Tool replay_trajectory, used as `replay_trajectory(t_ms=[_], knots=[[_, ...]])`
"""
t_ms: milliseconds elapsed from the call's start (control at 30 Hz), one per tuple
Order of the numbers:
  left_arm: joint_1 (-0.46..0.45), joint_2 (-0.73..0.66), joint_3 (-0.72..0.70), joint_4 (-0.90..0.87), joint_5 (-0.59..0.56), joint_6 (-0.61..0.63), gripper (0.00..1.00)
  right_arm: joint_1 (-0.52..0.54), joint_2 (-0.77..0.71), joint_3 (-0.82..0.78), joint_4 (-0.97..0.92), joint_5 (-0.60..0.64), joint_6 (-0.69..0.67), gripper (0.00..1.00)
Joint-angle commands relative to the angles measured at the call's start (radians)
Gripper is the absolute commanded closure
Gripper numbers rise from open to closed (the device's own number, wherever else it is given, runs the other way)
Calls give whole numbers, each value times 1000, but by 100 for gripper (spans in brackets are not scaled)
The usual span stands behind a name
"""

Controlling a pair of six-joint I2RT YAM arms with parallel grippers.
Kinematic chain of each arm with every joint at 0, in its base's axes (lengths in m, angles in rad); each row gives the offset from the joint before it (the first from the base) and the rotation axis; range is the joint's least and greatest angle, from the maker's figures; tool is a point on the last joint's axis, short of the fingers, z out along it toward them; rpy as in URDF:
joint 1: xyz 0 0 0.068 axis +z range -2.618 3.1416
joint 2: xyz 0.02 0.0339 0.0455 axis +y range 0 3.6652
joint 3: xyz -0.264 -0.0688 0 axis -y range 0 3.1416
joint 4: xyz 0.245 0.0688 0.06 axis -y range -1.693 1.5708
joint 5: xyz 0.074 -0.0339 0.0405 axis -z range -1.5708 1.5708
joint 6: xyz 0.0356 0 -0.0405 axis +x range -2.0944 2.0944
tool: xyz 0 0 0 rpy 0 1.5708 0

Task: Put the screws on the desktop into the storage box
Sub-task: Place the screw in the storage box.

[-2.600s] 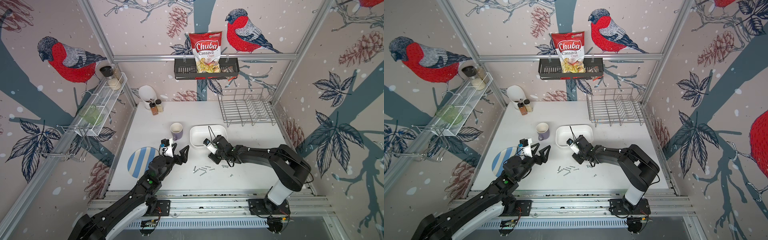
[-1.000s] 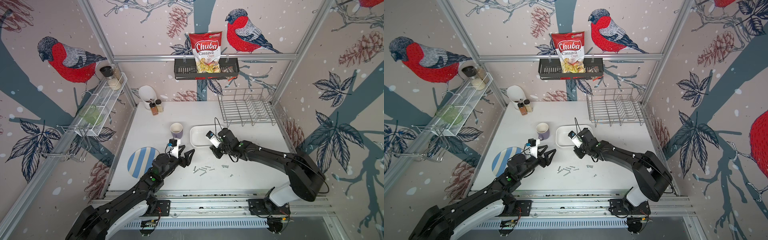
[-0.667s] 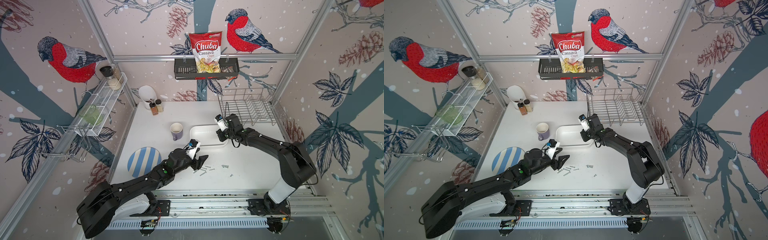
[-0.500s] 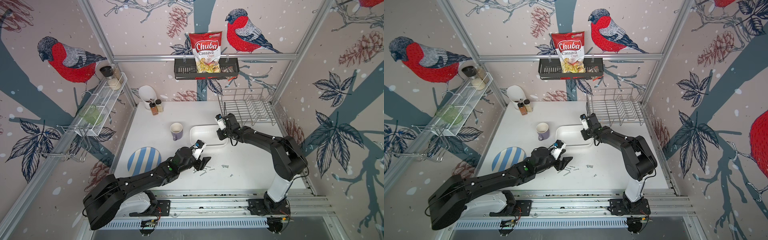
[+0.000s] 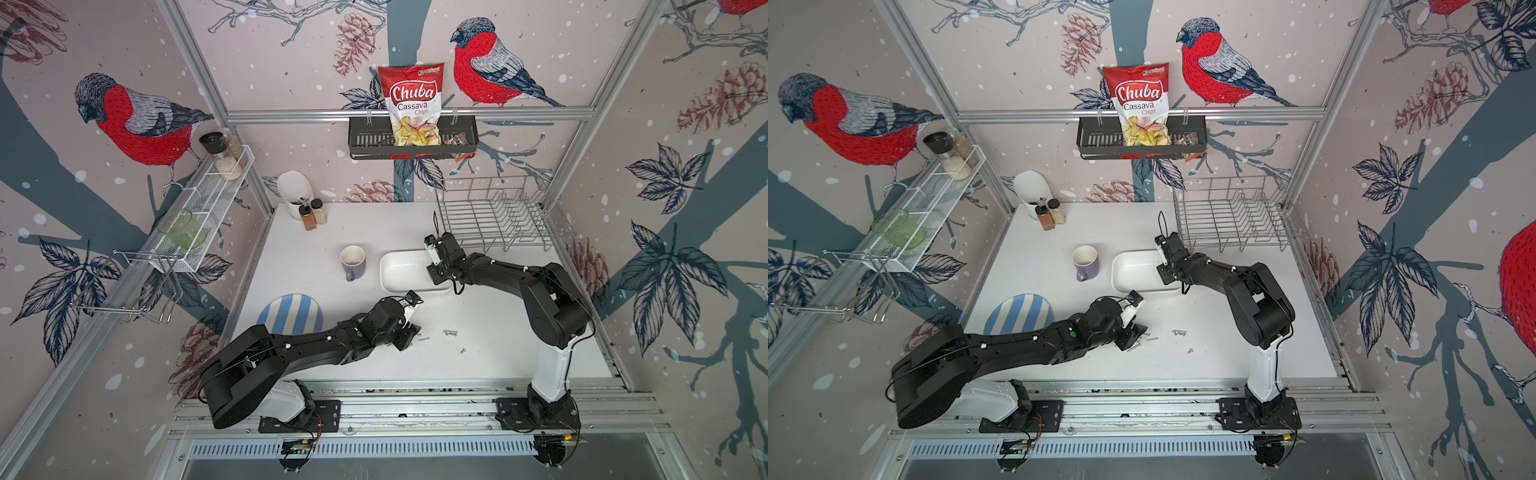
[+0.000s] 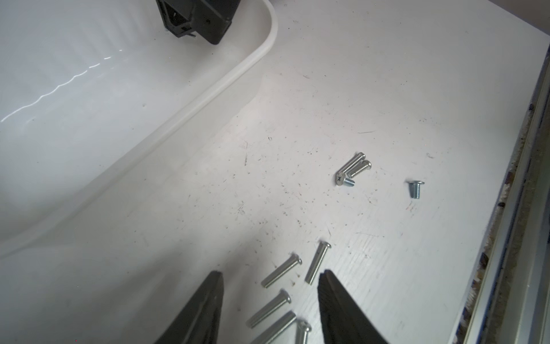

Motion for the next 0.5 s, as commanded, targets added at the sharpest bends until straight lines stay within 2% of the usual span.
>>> replay_trajectory(t_ms=[0, 133, 300, 467], knots=[[-6, 23, 27, -22, 14, 38, 48, 8, 13, 17, -19, 24, 14, 100], [-8, 60, 51, -61, 12, 69, 55, 12, 38, 30, -38, 60, 6, 100], [-24, 92, 74, -108, -11, 115, 54, 18, 48, 38, -46, 73, 5, 98], [-49, 138, 117, -176, -45, 201, 59, 18, 52, 40, -53, 82, 2, 94]])
